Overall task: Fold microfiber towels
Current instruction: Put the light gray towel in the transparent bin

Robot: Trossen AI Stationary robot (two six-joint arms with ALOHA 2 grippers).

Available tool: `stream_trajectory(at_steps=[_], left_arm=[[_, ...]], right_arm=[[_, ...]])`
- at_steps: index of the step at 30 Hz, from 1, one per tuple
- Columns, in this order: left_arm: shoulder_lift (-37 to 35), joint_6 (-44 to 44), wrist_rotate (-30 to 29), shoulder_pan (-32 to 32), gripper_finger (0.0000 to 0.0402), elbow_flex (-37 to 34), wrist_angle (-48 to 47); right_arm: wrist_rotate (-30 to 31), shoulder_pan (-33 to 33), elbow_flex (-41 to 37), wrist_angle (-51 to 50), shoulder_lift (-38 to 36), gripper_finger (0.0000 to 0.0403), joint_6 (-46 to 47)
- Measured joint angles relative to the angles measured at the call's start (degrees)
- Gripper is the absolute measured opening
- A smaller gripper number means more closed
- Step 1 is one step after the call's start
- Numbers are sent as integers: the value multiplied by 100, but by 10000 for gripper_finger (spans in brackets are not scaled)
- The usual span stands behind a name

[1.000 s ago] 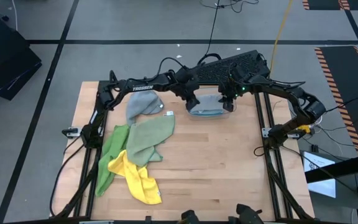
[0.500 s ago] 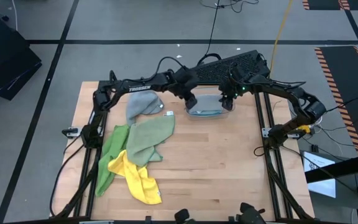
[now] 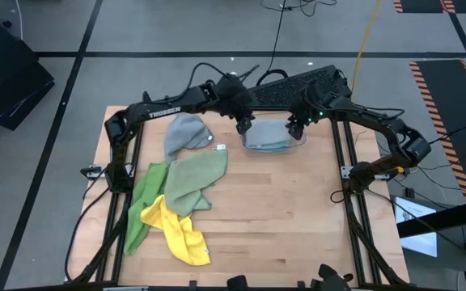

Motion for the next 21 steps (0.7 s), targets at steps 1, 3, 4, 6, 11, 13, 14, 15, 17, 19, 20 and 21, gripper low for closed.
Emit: stream_trajectory(at_steps=[1,3,4,6,11,13,14,15,17,19,20,21], left_arm=[[21,77,0,-40,111,0,-9],[122,161,-39,-104,97,0,-2],[181,171,-36,-114,90,-2,-13],[329,173,-41,-115,76,-2,81],[724,275,-150,-50,38,-2,147],[860,282,-305,-20,26,-2,135],[912,273,-335,-1,21,-4,88],[959,252,-347,23,17,-8,40],[998,200,-351,68,9,-9,59],[990,180,-351,96,6,-8,54],[931,111,-350,101,6,-7,54],[842,10,-353,101,7,-6,-15]], right_arm=[[-8,0,0,26,-36,156,121],[-102,0,0,91,-144,149,320],[-229,0,0,136,-201,145,382],[-538,-2,0,209,-292,132,519],[-1245,57,2,529,-328,76,1203],[-1359,106,2,689,-200,45,1349],[-1349,131,2,760,-134,30,1377],[-1307,150,1,797,-65,16,1379],[-1064,197,0,916,58,5,1422],[-1018,210,0,923,138,11,1533],[-1062,210,11,934,147,13,1592],[-1075,214,81,874,147,13,1745]])
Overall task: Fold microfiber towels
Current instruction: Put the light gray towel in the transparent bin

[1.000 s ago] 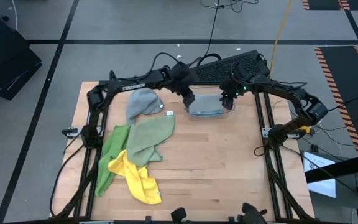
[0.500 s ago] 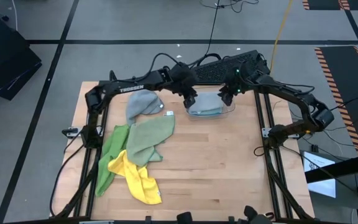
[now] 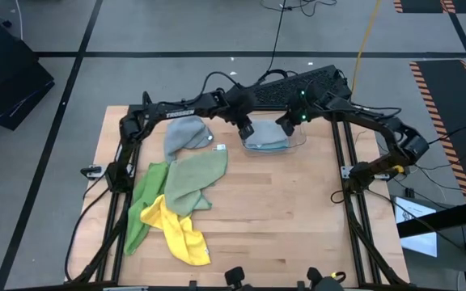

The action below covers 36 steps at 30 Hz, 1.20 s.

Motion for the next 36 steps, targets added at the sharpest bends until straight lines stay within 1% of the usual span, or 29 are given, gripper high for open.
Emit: stream_trajectory(at_steps=[3,4,8,10,12,15,17,22,25,28,33,36], left_arm=[[-456,-278,-72,11,15,86,-158],[-646,-352,-199,7,17,110,-219],[-1367,-644,-993,7,18,120,-448],[-1632,-764,-1367,7,19,118,-569],[-1911,-891,-1584,22,19,116,-803],[-2285,-1127,-1790,22,19,116,-1201],[-2494,-1273,-1884,7,19,115,-1408],[-2865,-1606,-2120,-116,19,114,-2003],[-2935,-1739,-2223,-241,19,114,-2207],[-2965,-1813,-2251,-362,19,109,-2316],[-2965,-1863,-2275,-492,19,109,-2325],[-2965,-1863,-2411,-501,19,109,-2278]], right_arm=[[90,47,387,-7,39,6,943],[91,75,514,61,103,3,1309],[-170,196,923,599,599,3,2828],[-332,315,1091,715,907,1,3324],[-493,463,1293,680,1234,1,3625],[-529,725,1553,603,1530,3,3739],[-254,866,1690,640,1701,3,3748],[-136,909,1712,439,2209,4,3800],[-133,872,1718,433,2504,4,3698],[-136,872,1716,481,2788,3,3818],[-133,894,1716,547,3057,1,3836],[-95,896,1713,506,3119,1,3851]])
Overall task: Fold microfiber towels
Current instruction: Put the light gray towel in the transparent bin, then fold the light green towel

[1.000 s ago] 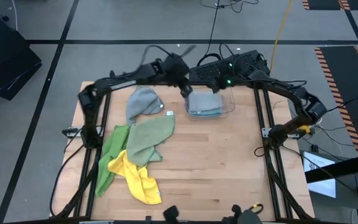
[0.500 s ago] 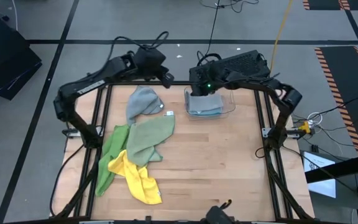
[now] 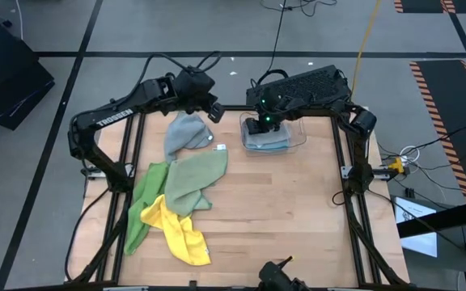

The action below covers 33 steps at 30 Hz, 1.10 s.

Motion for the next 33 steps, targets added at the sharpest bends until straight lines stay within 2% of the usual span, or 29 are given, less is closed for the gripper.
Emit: stream_trajectory(at_steps=[5,12,16,20,23,26,33], left_arm=[[0,195,-41,20,19,0,-44],[0,249,-14,170,19,-118,-930],[0,158,803,286,20,-587,-1446],[3,321,1696,242,26,-1318,-1494],[4,414,2237,-1,52,-1915,-1251],[8,236,2334,-318,97,-2512,-1035],[7,-344,1448,-687,202,-3427,-971]], right_arm=[[-201,-65,-15,-74,-212,1,-1],[-332,-230,-4,-988,-1329,0,-266],[-214,-238,-12,-1611,-2130,0,-673],[-21,-147,-178,-1759,-2912,0,-803],[-19,-49,-336,-1760,-3431,0,-759],[-12,98,-554,-1765,-3923,0,-694],[859,629,-1151,-1750,-4788,0,103]])
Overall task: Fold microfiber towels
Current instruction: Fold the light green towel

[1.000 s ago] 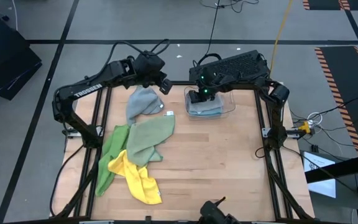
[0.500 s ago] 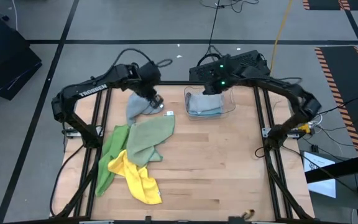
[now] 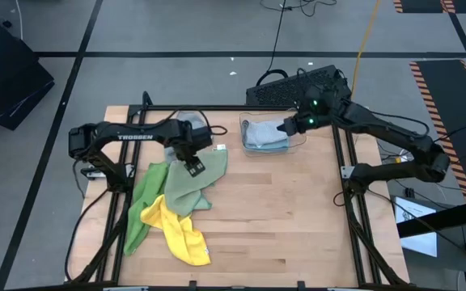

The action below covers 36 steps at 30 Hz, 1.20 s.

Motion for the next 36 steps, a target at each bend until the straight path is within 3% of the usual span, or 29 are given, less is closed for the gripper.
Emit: stream_trajectory(at_steps=[4,9,12,18,31,36], left_arm=[[0,-8,-516,132,236,-264,23],[-2,495,-44,483,244,-675,935],[-2,762,419,637,202,-781,1279],[-2,831,870,675,23,-658,1206],[-333,130,200,-346,5,718,464],[-552,-293,-326,-993,6,1424,444]], right_arm=[[169,335,-272,21,-243,0,374],[187,691,-424,329,-276,0,801],[452,900,-472,629,-278,0,988],[789,1122,-503,1154,-278,0,1078],[1065,1060,-503,1141,-276,1,831],[1033,1119,-503,1159,-251,51,707]])
